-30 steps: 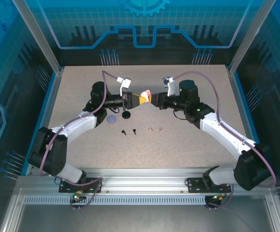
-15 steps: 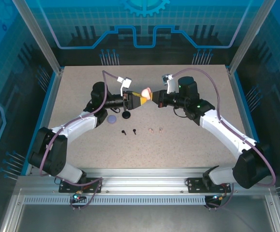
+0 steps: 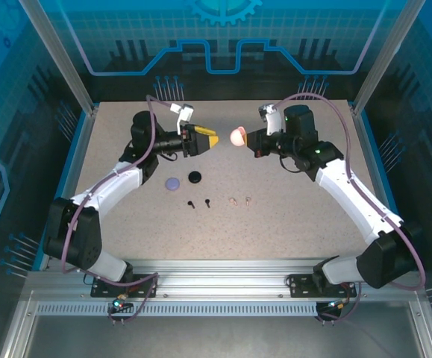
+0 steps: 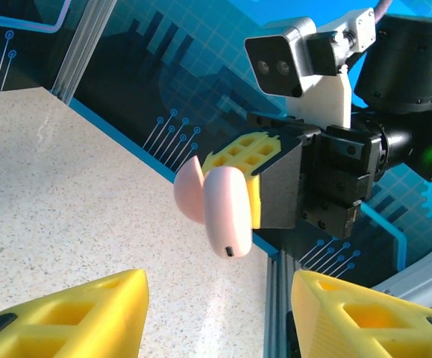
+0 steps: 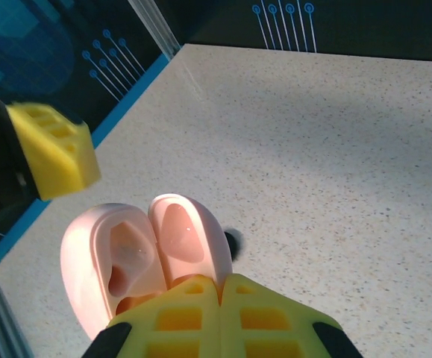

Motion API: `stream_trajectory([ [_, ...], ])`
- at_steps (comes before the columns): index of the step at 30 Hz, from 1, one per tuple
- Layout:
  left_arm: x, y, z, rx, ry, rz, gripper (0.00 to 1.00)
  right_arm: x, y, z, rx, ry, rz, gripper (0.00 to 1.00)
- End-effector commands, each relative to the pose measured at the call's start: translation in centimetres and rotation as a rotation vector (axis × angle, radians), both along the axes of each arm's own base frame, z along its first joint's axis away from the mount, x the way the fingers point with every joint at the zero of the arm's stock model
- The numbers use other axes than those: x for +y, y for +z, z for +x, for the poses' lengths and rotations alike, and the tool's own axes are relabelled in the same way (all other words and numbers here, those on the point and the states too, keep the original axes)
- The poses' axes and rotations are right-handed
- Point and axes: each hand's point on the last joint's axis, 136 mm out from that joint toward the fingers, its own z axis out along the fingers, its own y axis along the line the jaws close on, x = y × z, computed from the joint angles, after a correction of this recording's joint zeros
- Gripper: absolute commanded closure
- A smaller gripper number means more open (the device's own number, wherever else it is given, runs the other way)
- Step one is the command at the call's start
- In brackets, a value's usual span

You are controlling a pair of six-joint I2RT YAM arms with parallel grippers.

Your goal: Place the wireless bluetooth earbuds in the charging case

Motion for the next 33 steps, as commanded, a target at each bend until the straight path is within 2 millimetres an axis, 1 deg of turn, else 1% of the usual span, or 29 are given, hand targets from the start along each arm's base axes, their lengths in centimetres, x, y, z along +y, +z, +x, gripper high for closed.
stream_trajectory([
  [1,-0.2,-0.4,-0.1,-0.036,-0.056,0.083,0.44,-0.6,-0.1,0.3,-0.038,0.047,-0.099,1.00],
  [8,-0.7,-1.3,0.1,-0.024,-0.144,0.178,0.44,-0.4,-1.1,0.3,-0.084,0.165,-0.221,1.00],
  [11,-0.9,-1.6,-0.1,-0.013,-0.185,0.188,0.43,-0.2,-1.5,0.3,-0.082,0.201,-0.235,1.00],
  [12,-0.9,-1.6,-0.2,-0.013,-0.200,0.188,0.41,-0.1,-1.6,0.2,-0.078,0.212,-0.238,1.00],
  [14,-1.0,-1.8,-0.3,-0.008,-0.218,0.192,0.40,0.1,-1.9,0.1,-0.073,0.226,-0.244,1.00],
  [19,-1.3,-2.1,-0.8,0.008,-0.268,0.193,0.41,0.5,-2.1,0.3,-0.068,0.247,-0.244,1.00],
  [23,-2.0,-2.8,-1.3,0.033,-0.308,0.219,0.41,1.3,-2.3,0.4,-0.060,0.270,-0.245,1.00],
  [27,-2.4,-3.6,-1.4,0.053,-0.328,0.234,0.42,2.3,-2.7,0.3,-0.056,0.292,-0.253,1.00],
  [33,-2.7,-4.5,-1.4,0.074,-0.340,0.242,0.44,3.3,-2.9,0.2,-0.057,0.311,-0.258,1.00],
])
